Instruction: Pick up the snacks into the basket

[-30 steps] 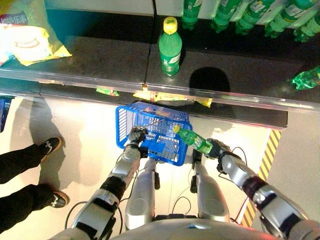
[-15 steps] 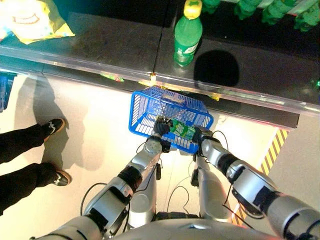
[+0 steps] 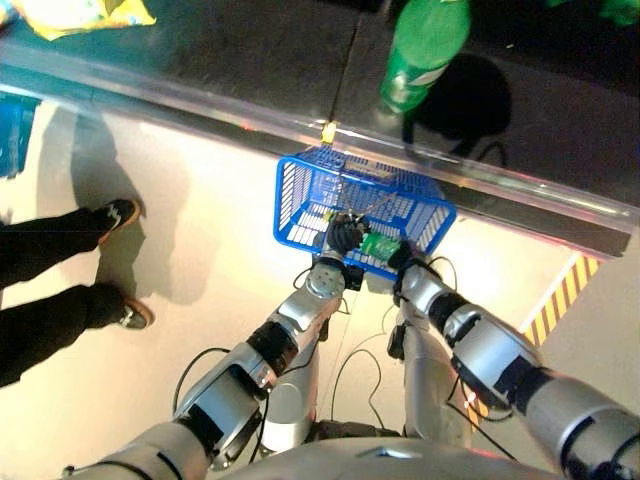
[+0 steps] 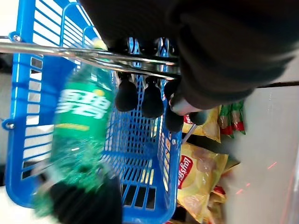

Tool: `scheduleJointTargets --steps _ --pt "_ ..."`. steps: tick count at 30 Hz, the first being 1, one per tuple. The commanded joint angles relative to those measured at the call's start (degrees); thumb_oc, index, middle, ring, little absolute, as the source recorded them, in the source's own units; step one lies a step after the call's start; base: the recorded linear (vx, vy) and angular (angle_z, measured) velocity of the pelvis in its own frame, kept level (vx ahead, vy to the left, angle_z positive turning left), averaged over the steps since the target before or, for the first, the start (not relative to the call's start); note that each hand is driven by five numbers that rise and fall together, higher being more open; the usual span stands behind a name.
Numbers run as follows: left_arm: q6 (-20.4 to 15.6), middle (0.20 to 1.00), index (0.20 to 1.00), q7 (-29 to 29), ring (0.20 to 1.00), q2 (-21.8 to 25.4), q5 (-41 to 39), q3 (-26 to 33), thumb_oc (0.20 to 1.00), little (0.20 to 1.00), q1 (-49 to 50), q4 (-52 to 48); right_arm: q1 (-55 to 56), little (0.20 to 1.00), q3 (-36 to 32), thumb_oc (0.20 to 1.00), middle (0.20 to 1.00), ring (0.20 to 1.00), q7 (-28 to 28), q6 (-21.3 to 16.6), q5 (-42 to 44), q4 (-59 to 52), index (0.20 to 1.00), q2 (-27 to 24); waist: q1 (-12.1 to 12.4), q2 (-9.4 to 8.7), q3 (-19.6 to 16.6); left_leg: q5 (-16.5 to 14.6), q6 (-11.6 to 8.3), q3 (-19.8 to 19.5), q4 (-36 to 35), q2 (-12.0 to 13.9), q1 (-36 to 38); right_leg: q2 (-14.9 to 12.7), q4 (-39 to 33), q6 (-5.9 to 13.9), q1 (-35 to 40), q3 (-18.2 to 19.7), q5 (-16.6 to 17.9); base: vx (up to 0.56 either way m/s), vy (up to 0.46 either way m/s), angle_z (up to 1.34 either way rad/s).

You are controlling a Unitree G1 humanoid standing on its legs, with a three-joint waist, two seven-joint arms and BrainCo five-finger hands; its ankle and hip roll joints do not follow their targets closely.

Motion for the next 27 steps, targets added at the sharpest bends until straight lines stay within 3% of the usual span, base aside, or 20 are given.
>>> scheduleJointTargets --steps 1,5,14,23,27 --pt "-5.2 0.2 0.2 -0.8 0.2 -3.6 -1.1 -2.6 0.2 0.2 -4.7 -8.9 -5.8 1.0 -0.9 1.0 1.0 1.0 -0.3 -2.1 -2.5 1.6 1.0 2.5 1.2 3.62 -0.2 -0.1 -2.23 1.2 -1.3 -5.1 -1.4 -2.3 7.0 2.16 -8.2 1.8 0.6 -0.01 -0.007 0.05" --pt "-5.1 0.2 0.2 -0.3 0.2 -4.2 -0.8 -1.1 0.2 0.2 -5.8 -7.1 -4.0 1.0 0.4 1.0 1.0 1.0 0.1 -2.3 -4.7 -0.1 1.0 2.4 0.8 3.31 -0.2 -0.1 -2.33 1.1 -1.3 -5.5 -1.7 -2.5 6.8 2.29 -8.2 1.7 0.9 0.0 0.008 0.11" --pt "-4.3 0.2 0.2 0.7 0.2 -3.4 -1.8 1.0 0.2 0.2 -4.0 -4.6 0.7 1.0 -3.6 1.0 1.0 1.0 -0.6 -3.2 1.2 -1.3 1.0 3.5 -1.0 2.6 -0.2 -0.9 -2.15 1.7 -1.3 -5.6 0.1 -2.5 6.6 2.19 -6.8 2.9 0.7 0.0 0.014 0.03" --pt "-4.3 0.2 0.2 0.8 0.2 -1.8 -1.8 2.9 0.2 0.2 -3.0 -2.4 2.1 1.0 -5.5 1.0 1.0 1.0 0.6 -3.9 4.0 -0.9 1.0 0.7 -1.4 2.82 -0.2 -0.8 -2.24 1.8 -1.3 -5.2 0.5 -2.1 7.1 1.92 -6.8 3.1 0.3 0.0 0.0 0.0" --pt "-4.2 0.2 0.2 0.8 0.2 0.6 0.6 6.5 0.2 0.2 -1.6 -0.8 6.5 1.0 -4.1 1.0 1.0 1.0 2.2 -5.0 2.7 -4.6 1.0 -1.9 -2.4 1.81 -0.2 -0.8 -2.29 1.9 -1.3 -4.9 1.8 -1.7 7.6 1.73 -5.8 3.2 -0.1 0.01 -0.016 -0.03"
